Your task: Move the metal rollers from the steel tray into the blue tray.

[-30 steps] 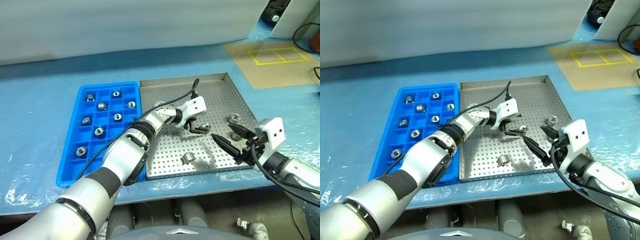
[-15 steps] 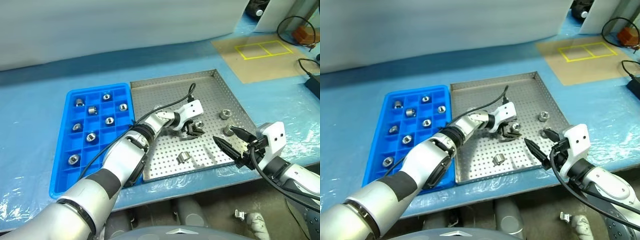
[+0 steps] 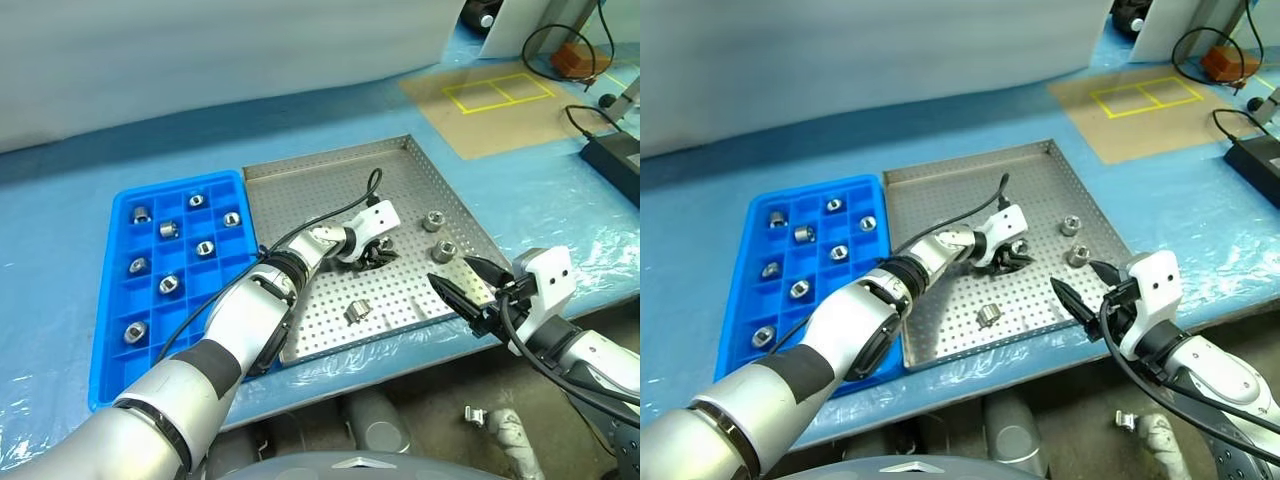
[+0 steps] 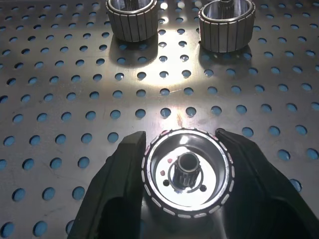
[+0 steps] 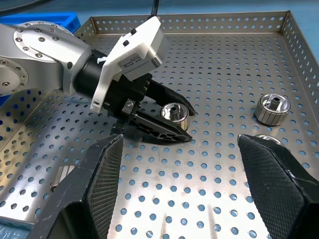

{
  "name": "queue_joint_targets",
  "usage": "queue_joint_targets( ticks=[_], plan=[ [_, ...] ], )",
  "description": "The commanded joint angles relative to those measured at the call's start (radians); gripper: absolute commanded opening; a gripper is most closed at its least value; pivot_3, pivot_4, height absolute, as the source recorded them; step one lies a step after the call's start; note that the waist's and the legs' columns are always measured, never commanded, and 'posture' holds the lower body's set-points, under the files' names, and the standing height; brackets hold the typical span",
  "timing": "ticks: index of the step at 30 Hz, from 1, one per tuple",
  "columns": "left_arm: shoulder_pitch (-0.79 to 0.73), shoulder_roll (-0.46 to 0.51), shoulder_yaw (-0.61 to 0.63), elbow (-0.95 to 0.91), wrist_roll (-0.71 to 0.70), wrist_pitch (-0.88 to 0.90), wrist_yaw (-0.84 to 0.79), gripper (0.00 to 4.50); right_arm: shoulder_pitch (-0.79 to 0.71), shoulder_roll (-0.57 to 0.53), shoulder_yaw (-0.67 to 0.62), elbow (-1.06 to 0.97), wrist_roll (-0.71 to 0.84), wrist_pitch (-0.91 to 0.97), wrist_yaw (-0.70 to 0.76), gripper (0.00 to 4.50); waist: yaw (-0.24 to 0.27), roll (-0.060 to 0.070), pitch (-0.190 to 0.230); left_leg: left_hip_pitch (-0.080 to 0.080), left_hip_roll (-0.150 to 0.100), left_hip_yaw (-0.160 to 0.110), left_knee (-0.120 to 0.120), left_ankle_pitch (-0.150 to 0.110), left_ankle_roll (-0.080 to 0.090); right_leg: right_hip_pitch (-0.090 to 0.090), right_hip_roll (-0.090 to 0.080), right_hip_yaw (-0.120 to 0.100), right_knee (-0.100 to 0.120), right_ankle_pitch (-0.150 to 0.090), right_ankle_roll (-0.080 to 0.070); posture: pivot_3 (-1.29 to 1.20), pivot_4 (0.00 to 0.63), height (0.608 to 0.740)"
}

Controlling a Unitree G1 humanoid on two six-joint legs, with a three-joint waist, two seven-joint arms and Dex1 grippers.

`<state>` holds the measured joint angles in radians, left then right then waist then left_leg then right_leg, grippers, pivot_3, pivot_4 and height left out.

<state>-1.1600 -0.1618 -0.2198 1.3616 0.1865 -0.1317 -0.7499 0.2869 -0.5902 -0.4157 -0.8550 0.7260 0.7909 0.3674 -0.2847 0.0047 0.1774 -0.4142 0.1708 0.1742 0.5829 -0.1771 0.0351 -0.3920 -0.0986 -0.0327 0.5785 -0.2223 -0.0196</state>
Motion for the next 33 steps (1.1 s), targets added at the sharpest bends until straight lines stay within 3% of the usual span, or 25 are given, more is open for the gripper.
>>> queue_joint_targets(
  ticks=[1, 3, 11, 22, 27, 33],
  plan=[
    [0.041, -0.093, 0.008, -0.007, 0.002, 0.003, -0.038, 2.12, -0.016, -0.007, 0.004, -0.022, 0.002, -0.022, -0.003, 3.75, -0.005, 0.000, 0.000, 0.000, 0.000, 0.000, 0.000, 0.000, 0.000, 0.001, 0.000, 0.000, -0.001, 0.000, 0.000, -0.77, 0.150, 0.740],
    [0.038, -0.086, 0.007, -0.007, 0.010, 0.009, -0.010, 1.72, -0.024, -0.008, 0.009, -0.015, 0.000, -0.024, -0.001, 3.75, -0.006, 0.000, 0.000, 0.000, 0.000, 0.000, 0.000, -0.001, 0.001, 0.001, 0.000, -0.001, -0.002, 0.000, 0.000, -0.75, 0.150, 0.740],
    [0.019, -0.036, 0.035, -0.032, -0.020, -0.033, -0.091, 1.72, -0.085, -0.016, 0.053, 0.025, -0.007, -0.027, 0.017, 3.75, -0.005, 0.000, 0.000, 0.000, 0.000, -0.001, 0.000, -0.001, 0.002, 0.002, -0.002, -0.004, -0.002, 0.000, 0.001, -0.70, 0.150, 0.740],
    [0.000, 0.165, 0.158, -0.232, -0.178, -0.055, -0.397, 1.72, -0.433, -0.048, 0.253, 0.252, -0.026, -0.056, 0.169, 3.75, 0.014, 0.000, 0.000, -0.001, -0.001, -0.002, 0.000, -0.001, 0.003, 0.000, -0.005, -0.006, 0.003, 0.001, 0.001, -0.45, 0.150, 0.740],
    [0.114, 0.323, 0.155, -0.407, -0.193, 0.011, -0.452, 1.72, -0.669, 0.020, 0.397, 0.432, -0.076, -0.115, 0.273, 3.75, 0.063, 0.001, 0.000, 0.001, 0.001, -0.002, 0.002, 0.000, 0.002, -0.002, -0.003, -0.004, 0.012, 0.000, 0.000, -0.27, 0.150, 0.740],
    [0.256, 0.458, 0.168, -0.717, -0.248, 0.167, -0.466, 1.72, -0.795, 0.106, 0.509, 0.598, -0.145, -0.203, 0.387, 3.75, 0.206, 0.000, 0.001, -0.004, 0.005, -0.001, 0.007, 0.003, -0.001, -0.013, -0.003, -0.004, 0.030, -0.003, -0.005, -0.12, 0.150, 0.740]
  ],
)
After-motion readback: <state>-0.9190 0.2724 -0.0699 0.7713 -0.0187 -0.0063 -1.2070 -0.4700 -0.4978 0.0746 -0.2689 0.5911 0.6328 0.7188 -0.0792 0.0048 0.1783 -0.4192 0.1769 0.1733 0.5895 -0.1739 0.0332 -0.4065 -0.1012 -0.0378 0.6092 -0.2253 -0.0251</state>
